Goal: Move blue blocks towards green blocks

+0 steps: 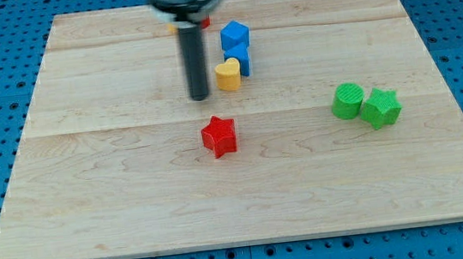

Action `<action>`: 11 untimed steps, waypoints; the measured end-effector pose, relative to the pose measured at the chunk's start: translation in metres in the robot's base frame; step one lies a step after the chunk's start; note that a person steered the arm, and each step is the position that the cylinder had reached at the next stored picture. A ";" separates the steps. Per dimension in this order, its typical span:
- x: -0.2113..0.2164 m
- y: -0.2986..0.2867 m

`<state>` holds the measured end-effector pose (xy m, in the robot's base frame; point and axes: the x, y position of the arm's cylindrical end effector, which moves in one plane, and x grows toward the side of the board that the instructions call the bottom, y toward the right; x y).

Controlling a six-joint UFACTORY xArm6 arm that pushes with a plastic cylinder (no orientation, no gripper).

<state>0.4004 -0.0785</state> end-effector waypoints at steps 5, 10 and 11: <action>-0.070 0.177; -0.097 0.099; -0.088 0.055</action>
<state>0.3120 -0.0237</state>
